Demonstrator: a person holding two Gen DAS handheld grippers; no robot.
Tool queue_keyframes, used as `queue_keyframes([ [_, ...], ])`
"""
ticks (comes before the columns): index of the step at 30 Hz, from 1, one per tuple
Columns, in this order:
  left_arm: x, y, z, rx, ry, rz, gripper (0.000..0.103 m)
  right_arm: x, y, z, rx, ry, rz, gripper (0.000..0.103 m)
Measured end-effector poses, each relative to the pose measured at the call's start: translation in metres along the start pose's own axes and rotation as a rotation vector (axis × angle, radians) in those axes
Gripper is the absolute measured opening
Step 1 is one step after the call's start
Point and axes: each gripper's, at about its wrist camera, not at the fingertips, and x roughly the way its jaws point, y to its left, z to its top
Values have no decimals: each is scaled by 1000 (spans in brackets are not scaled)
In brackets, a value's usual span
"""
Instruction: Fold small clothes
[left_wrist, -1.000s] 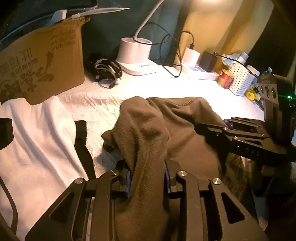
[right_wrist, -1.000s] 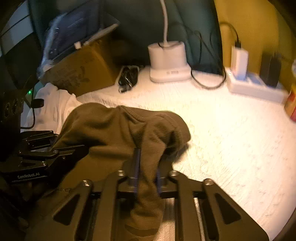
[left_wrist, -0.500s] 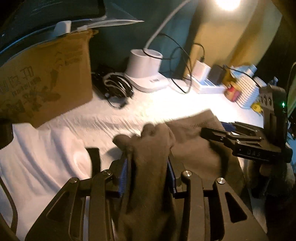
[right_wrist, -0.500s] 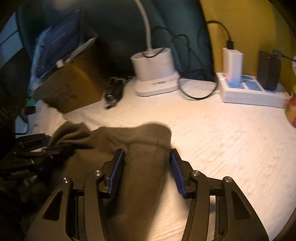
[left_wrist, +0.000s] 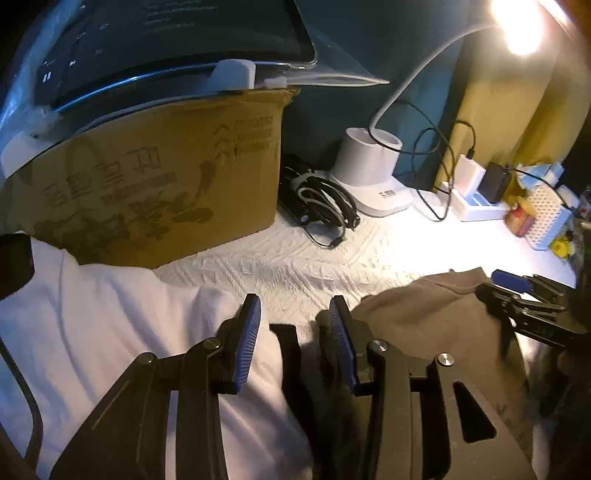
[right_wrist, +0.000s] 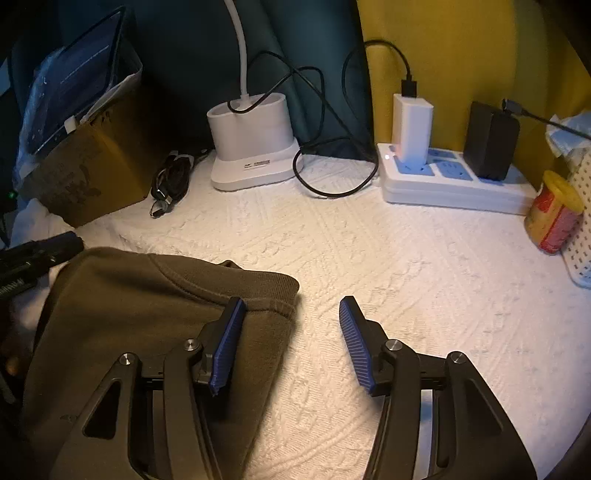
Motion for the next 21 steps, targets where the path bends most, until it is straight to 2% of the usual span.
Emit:
queue_keyframes([
  [4, -18, -5, -5, 7, -19, -1, 40, -11, 3, -3, -1, -14, -29, 60],
  [6, -30, -12, -9, 24, -39, 16, 41, -18, 4, -5, -3, -25, -41, 69],
  [9, -48, -22, -18, 32, -59, -6, 59, -27, 8, -10, -1, -27, -30, 71],
  [10, -53, -25, -21, 30, -64, -20, 59, -29, 9, -12, -3, -28, -27, 71],
  [17, -68, -42, -45, 46, -17, -56, 59, -50, 20, -29, -24, -16, -5, 71],
  [21, -61, -45, -64, 40, 59, -95, 59, -61, 30, -43, -32, 9, 16, 71],
])
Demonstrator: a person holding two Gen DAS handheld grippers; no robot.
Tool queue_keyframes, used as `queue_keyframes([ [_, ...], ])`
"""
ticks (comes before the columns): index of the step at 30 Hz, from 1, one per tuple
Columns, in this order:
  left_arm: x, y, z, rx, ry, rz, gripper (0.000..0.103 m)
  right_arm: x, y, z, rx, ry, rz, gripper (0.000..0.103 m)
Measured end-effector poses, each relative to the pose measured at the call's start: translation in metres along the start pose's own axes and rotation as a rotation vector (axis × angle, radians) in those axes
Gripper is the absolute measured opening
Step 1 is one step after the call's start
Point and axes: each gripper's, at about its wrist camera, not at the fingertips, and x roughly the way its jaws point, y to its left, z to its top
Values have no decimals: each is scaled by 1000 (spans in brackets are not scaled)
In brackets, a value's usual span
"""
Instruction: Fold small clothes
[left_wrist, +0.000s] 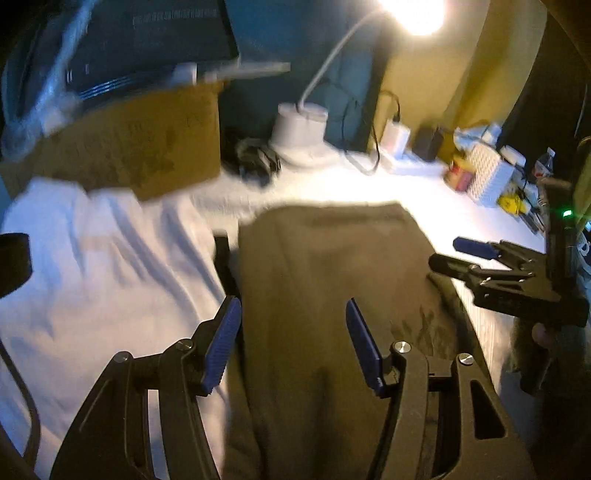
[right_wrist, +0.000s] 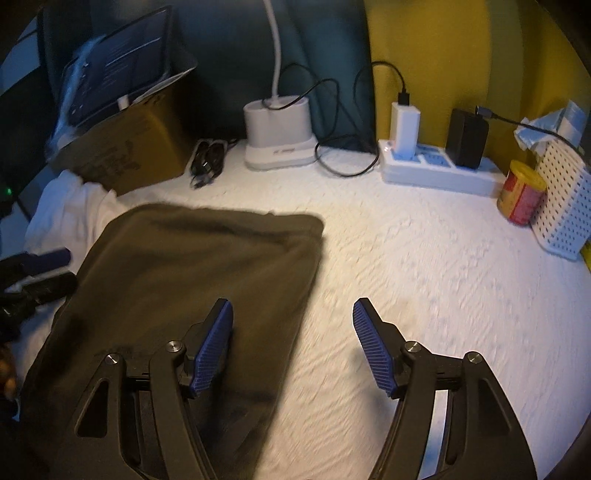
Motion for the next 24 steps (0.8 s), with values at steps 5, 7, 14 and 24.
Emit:
queue_keyframes([
  [5, -1, 11, -19, -55, 28, 35, 59, -13, 14, -21, -14, 20, 7, 71],
  [7, -6, 13, -23, -64, 20, 37, 59, -18, 16, -29, -12, 23, 5, 71],
  [14, -17, 18, -44, -73, 14, 61, 59, -31, 21, -63, -9, 43, 10, 71],
  [24, -43, -8, -72, -52, -38, 89, 59, -61, 18, -100, -7, 32, -5, 71],
])
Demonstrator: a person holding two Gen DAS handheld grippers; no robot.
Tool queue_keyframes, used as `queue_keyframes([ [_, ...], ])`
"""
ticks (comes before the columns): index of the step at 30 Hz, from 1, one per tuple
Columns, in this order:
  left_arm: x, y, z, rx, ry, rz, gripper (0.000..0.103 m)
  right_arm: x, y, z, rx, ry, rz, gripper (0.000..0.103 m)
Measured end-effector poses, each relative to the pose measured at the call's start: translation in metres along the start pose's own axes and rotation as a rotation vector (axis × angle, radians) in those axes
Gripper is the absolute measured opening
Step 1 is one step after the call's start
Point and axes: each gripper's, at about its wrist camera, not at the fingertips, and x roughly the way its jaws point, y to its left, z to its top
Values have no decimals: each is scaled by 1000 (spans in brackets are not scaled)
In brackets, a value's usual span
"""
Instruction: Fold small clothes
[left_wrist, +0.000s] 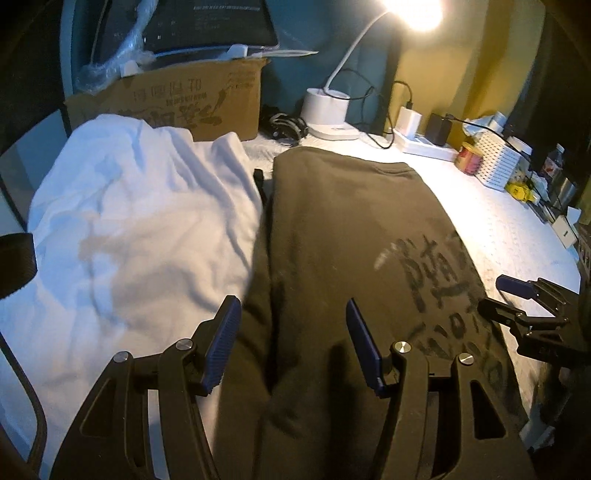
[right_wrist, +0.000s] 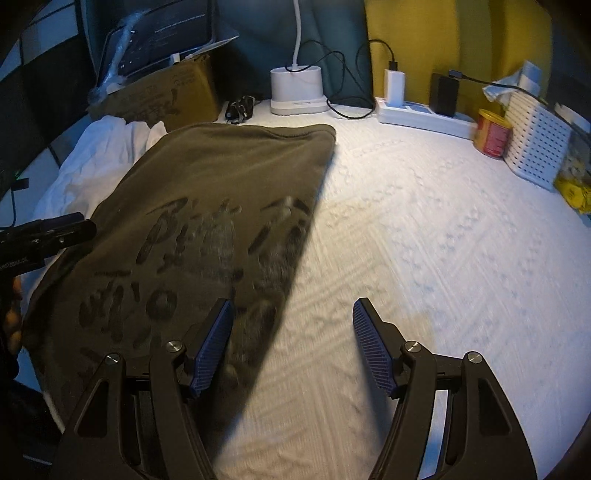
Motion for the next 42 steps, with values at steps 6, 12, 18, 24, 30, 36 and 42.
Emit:
queue_keyframes([
  [6, -15, -15, -10, 2, -21, -11, 59, -18, -7, -16, -2, -9, -13, 71],
  [12, -26, -36, -20, 29, -44, -31, 59, -38, -18, -35, 15, -19, -18, 71],
  [18, -36, -58, -28, 43, -77, -65, 91, -62, -28, -50, 31, -38, -36, 71],
  [24, -41, -94, -34, 96, -90, -112, 92, -87, -43, -65, 73, -62, -48, 71],
  [30, -56, -130, -37, 159, -131, -170, 92, -115, -62, -77, 104, -112, -88, 71],
  [36, -73, -153, -33, 189, -176, -217, 97, -151, -82, -80, 124, -177, -135, 72],
  [42, -91, -176, -26, 231, -225, -203, 102, -189, -98, -76, 131, -247, -200, 72],
])
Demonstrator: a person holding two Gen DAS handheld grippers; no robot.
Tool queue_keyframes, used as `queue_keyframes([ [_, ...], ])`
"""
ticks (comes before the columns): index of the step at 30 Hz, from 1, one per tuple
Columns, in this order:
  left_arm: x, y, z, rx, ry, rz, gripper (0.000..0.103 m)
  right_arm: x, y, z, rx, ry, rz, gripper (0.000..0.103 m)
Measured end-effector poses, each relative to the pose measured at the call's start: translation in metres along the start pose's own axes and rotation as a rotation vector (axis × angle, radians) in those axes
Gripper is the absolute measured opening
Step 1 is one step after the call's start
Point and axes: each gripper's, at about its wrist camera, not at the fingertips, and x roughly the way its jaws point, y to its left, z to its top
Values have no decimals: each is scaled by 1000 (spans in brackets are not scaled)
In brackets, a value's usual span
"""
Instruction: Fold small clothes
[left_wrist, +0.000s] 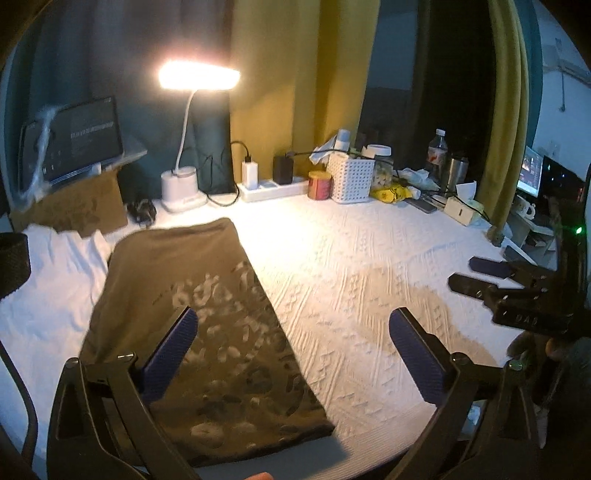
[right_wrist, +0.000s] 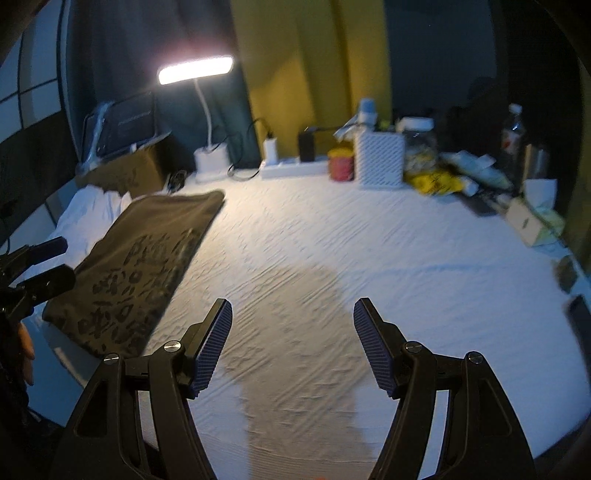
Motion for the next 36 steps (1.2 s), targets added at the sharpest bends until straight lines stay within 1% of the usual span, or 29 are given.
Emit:
queue_keyframes([
  [4, -8, -13, 7, 43, -37, 32, 102, -19, -9, 11, -6, -35, -52, 72],
  [10, -26, -24, 24, 45, -109, 5, 102, -48, -15, 24, -5, -104, -78, 72],
  [12, -32, -27, 28, 49, -136, 2, 102, -60, -16, 29, -5, -136, -80, 72],
  [15, -44, -32, 34, 62, -200, 0, 102, -82, -16, 36, 2, -205, -85, 72],
  [16, -49, -35, 36, 78, -232, 6, 102, -87, -16, 38, 3, -222, -87, 72],
  [19, -61, -43, 41, 121, -303, 79, 102, -108, -14, 44, 2, -289, -102, 72],
  [20, -65, -44, 43, 131, -325, 92, 102, -115, -13, 46, 0, -310, -111, 72],
  [21, -70, -45, 46, 132, -342, 89, 102, -123, -11, 48, -5, -332, -119, 72],
  [24, -82, -38, 54, 97, -380, 28, 102, -138, -6, 53, -15, -381, -132, 72],
  [25, -86, -36, 57, 83, -394, 29, 102, -143, -5, 54, -16, -397, -137, 72],
  [28, -97, -35, 61, 83, -459, 67, 102, -154, 0, 57, -21, -429, -155, 72],
  [32, -107, -32, 58, 82, -493, 47, 102, -161, 5, 59, -26, -453, -179, 72],
  [34, -108, -30, 57, 81, -494, 22, 102, -159, 6, 61, -17, -452, -197, 72],
  [36, -108, -29, 53, 74, -492, 15, 102, -156, 6, 62, 4, -439, -218, 72],
])
